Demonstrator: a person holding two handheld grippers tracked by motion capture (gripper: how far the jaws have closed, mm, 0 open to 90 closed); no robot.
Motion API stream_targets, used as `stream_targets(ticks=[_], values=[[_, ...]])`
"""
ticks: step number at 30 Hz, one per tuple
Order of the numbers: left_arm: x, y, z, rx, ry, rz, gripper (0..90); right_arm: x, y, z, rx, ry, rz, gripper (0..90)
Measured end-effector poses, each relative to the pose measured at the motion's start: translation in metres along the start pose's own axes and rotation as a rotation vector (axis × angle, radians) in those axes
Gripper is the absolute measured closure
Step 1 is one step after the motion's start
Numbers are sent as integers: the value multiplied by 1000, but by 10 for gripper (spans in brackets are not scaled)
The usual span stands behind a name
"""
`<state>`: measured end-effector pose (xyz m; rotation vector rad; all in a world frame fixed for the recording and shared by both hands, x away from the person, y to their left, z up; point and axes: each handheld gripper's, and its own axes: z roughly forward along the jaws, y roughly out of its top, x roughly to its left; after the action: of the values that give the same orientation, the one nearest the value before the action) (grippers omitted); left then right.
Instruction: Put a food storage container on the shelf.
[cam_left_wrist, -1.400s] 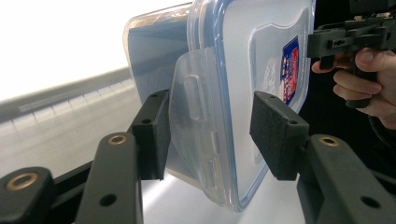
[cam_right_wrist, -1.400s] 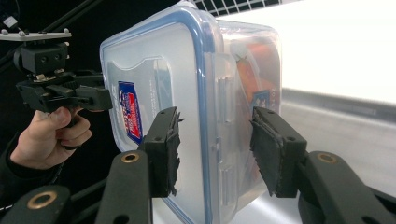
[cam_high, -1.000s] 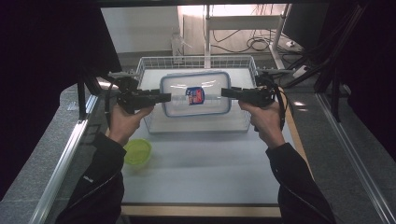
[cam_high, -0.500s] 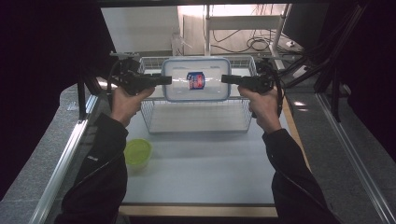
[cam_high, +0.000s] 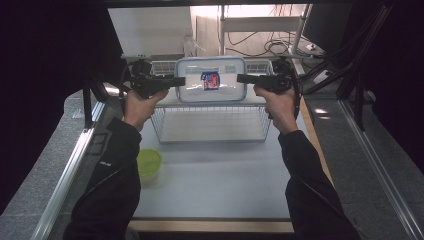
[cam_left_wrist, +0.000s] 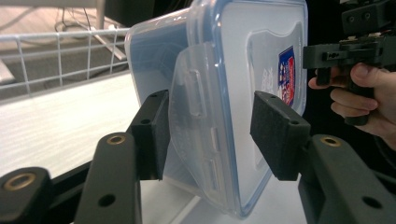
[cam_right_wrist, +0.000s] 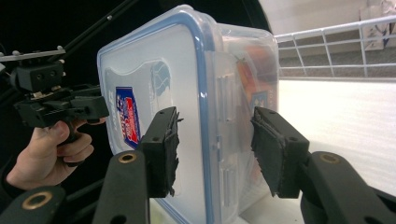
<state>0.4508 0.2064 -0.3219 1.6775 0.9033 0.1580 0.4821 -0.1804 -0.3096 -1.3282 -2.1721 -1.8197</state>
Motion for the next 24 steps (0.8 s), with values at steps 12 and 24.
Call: stream_targets(ticks=[12, 24], values=[[0, -5, 4, -7, 38, 13, 392, 9, -5, 9, 28, -114, -107, 497], [-4, -3, 10, -10, 168, 53, 335, 8, -9, 8, 19, -100, -91, 544]])
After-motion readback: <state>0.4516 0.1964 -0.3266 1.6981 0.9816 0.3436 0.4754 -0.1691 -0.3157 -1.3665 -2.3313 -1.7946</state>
